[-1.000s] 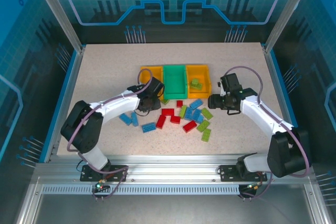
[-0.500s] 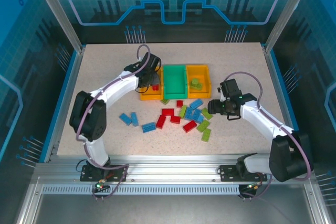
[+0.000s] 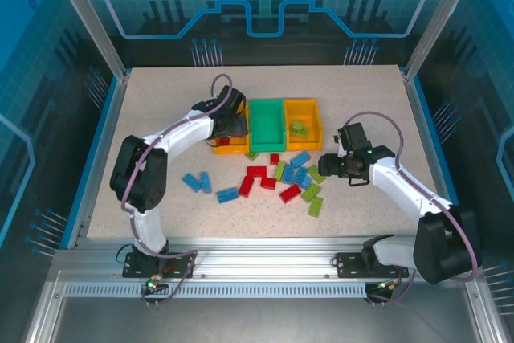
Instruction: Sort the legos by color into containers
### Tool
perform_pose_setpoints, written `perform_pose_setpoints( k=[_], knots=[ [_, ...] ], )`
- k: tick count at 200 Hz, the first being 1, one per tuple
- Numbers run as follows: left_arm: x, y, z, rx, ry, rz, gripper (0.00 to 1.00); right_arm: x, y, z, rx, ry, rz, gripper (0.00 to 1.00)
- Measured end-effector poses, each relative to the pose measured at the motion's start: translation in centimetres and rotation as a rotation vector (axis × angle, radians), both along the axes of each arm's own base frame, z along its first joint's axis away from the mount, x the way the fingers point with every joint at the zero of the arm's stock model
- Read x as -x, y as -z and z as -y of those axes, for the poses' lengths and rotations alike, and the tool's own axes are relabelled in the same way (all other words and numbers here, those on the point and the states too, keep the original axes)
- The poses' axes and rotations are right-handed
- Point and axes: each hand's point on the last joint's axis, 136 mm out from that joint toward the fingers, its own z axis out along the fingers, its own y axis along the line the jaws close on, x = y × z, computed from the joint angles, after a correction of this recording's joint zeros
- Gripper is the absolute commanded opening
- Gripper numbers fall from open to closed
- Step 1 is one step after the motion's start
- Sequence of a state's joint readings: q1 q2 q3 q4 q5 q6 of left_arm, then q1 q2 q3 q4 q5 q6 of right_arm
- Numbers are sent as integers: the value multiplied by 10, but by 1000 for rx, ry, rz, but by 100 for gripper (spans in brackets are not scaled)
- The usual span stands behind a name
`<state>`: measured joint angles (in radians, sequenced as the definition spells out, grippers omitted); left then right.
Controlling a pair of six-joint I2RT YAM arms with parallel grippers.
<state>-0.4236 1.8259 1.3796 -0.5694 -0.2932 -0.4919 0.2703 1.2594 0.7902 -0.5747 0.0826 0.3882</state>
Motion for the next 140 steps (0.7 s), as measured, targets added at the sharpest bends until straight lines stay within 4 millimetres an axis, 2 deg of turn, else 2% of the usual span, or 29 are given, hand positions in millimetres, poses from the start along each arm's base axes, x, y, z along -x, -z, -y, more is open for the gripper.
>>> perform_pose_setpoints(
  k=[26, 47, 64, 103, 140],
  knots=[
    [34, -21, -22, -13, -28, 30, 88, 4, 3, 1, 2, 1, -6, 74],
    [66, -26, -39, -15, -61, 34, 88, 6, 5, 2, 3, 0, -11, 74],
    [88, -15, -49, -22, -83, -3, 87, 6, 5, 2, 3, 0, -12, 74],
    [130, 29, -61, -42, -125, -128, 82, 6, 5, 3, 7, 3, -10, 75],
    [139, 37, -51, -30, -112, -153, 75, 4, -1, 5, 9, 10, 15, 77]
  ],
)
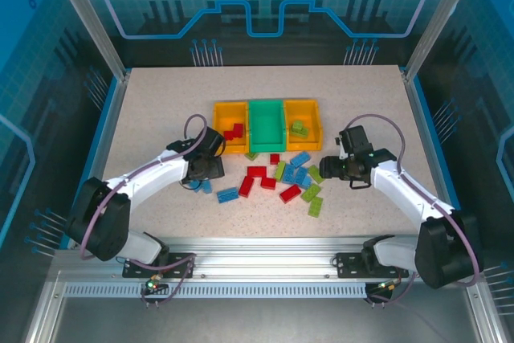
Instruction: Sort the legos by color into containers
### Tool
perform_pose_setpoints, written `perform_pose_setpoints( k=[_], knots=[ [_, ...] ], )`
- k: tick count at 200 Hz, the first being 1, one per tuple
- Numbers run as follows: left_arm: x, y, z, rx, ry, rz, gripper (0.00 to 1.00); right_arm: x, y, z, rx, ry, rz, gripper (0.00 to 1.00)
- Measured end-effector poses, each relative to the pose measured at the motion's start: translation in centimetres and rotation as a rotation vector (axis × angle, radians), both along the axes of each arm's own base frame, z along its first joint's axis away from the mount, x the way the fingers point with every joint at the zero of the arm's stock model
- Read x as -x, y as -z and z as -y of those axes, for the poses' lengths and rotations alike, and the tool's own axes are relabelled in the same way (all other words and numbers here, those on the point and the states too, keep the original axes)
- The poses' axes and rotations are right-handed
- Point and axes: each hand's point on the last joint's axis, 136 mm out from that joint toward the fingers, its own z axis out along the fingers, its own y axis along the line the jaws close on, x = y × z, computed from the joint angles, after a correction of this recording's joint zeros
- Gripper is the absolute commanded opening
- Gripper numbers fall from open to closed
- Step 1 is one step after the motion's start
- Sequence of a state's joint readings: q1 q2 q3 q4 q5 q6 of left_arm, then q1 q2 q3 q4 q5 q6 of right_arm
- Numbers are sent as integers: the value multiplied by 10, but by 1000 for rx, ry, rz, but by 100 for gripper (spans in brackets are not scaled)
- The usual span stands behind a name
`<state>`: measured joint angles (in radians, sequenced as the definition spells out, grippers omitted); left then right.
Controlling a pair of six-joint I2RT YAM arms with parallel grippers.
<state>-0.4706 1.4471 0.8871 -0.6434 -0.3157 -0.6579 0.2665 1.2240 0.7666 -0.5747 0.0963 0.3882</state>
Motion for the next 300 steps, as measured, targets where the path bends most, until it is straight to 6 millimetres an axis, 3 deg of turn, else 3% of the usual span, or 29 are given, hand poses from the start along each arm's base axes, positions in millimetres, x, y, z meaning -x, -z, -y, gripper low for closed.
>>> perform_pose_setpoints(
  k=[52, 101, 158, 187, 240, 269, 300],
  knots=[
    [2, 19, 4, -18, 6, -52, 69, -1, -6, 5, -1, 18, 24, 78],
    [1, 20, 6, -11, -7, -48, 65, 0, -6, 10, -2, 33, 29, 78],
    [-2, 25, 9, -9, -3, -50, 47, 2, -5, 10, -6, 37, 18, 80],
    [-3, 25, 8, -14, -8, -44, 30, 15, 4, 8, -37, 53, -27, 81],
    [-8, 23, 12, -2, -3, -27, 28, 57, 24, -3, -129, 95, -153, 81],
    [-20, 9, 18, 11, 5, 2, 28, 78, 29, -20, -153, 71, -204, 81],
    [-53, -33, 34, 46, 30, 108, 28, 90, 32, -35, -163, 59, -237, 81]
  ],
)
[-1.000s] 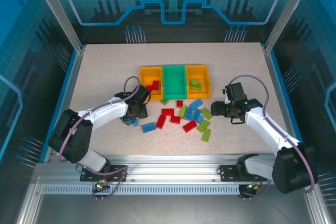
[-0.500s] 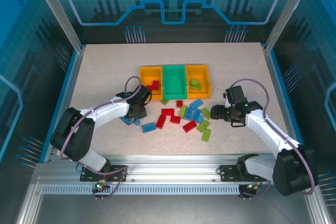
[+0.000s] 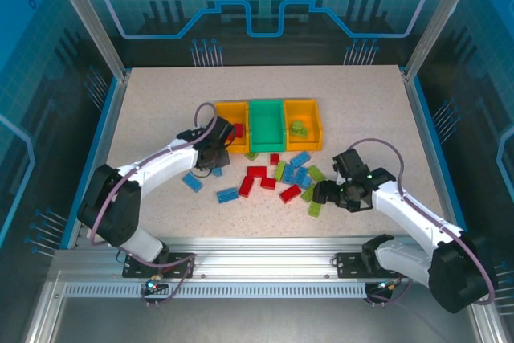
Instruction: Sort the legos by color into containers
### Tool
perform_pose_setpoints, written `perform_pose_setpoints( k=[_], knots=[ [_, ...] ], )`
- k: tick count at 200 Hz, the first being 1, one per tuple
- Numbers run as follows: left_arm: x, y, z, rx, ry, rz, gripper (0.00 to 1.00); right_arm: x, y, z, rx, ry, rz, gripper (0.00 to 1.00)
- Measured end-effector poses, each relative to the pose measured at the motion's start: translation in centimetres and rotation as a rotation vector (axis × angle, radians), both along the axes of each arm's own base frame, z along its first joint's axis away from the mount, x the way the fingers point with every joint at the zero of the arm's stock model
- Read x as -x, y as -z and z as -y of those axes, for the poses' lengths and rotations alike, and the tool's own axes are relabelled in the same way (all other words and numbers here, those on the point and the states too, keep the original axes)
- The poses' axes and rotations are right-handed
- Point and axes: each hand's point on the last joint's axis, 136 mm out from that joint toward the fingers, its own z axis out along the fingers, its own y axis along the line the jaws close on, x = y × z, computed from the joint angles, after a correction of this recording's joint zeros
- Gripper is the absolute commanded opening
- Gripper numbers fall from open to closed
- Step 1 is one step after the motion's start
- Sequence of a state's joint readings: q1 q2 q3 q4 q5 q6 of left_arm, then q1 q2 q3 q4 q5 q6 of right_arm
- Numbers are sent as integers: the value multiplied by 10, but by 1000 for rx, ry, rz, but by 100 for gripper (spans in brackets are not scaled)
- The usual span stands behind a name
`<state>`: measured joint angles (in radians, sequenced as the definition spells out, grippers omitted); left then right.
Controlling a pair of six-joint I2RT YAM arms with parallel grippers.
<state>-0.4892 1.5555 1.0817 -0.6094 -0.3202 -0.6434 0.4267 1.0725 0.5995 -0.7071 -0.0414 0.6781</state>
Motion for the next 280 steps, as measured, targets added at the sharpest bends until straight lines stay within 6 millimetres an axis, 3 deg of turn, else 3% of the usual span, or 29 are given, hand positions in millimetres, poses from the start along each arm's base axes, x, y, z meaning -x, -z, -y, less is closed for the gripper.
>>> perform_pose_setpoints(
  k=[37, 71, 99, 129, 155, 177, 205, 280],
  knots=[
    [-46, -56, 28, 47, 48, 135, 28, 13, 14, -10, 21, -9, -59, 81],
    [-87, -84, 76, 70, 144, 210, 28, 15, 20, -14, 34, 2, -77, 79],
    [-116, -76, 110, 89, 207, 211, 29, 16, 24, -17, 45, 10, -90, 76],
    [-135, -43, 127, 79, 238, 162, 35, 16, 30, -20, 52, 14, -105, 74],
    [-136, -18, 132, 73, 248, 112, 47, 17, 37, -20, 70, 21, -131, 73],
    [-134, -13, 133, 80, 249, 99, 53, 16, 38, -20, 76, 27, -137, 73],
    [-131, -16, 132, 85, 251, 107, 60, 15, 39, -18, 95, 32, -144, 72],
    [-83, -44, 118, 100, 278, 147, 64, 15, 37, -22, 97, 23, -141, 72]
  ],
)
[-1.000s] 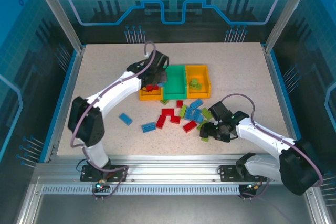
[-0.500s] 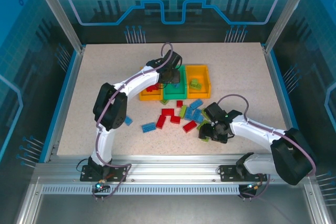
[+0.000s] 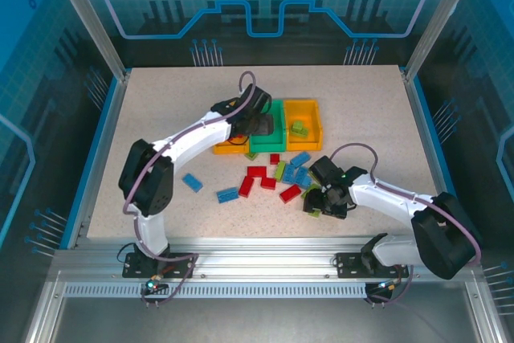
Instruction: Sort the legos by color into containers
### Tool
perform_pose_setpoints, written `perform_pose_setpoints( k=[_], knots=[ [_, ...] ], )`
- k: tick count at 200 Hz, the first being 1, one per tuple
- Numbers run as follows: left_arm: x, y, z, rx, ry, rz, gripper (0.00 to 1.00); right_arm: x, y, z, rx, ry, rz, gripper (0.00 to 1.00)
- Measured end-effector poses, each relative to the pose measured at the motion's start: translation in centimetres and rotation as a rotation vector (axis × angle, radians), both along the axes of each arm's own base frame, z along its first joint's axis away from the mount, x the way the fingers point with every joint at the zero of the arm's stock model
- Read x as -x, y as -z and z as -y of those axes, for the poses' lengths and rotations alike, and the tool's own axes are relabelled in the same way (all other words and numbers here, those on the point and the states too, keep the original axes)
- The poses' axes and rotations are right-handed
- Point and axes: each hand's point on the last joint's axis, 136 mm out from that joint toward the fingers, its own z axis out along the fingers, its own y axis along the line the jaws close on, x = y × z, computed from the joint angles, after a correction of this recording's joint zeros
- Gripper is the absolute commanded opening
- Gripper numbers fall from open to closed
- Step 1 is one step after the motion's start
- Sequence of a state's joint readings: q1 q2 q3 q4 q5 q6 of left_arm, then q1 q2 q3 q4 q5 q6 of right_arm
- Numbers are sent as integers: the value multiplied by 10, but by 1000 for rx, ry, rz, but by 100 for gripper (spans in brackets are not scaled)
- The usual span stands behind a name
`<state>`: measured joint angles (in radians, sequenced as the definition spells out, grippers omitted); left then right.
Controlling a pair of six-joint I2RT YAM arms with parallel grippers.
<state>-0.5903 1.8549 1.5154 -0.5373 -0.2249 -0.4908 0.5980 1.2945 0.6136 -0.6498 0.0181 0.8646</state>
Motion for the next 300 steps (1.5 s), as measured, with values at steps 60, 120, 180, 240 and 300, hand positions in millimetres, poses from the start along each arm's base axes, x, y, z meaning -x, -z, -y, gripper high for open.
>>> perform_pose_setpoints(
  k=[60, 120, 180, 240, 300],
  knots=[
    [48, 5, -42, -46, -35, -1, 67, -4, -8, -4, -25, 2, 37, 71],
    [69, 20, -62, -77, -71, -28, 71, -12, 4, -6, 45, -1, -24, 63],
    [95, 22, -88, -94, -115, -14, 71, -9, 6, 7, 117, -24, -37, 31],
    [106, 27, -100, -118, -129, -13, 73, -14, -12, 11, 112, -51, 22, 26],
    [123, 42, -118, -149, -195, -64, 77, -77, -106, -4, 0, -81, 298, 26]
  ],
)
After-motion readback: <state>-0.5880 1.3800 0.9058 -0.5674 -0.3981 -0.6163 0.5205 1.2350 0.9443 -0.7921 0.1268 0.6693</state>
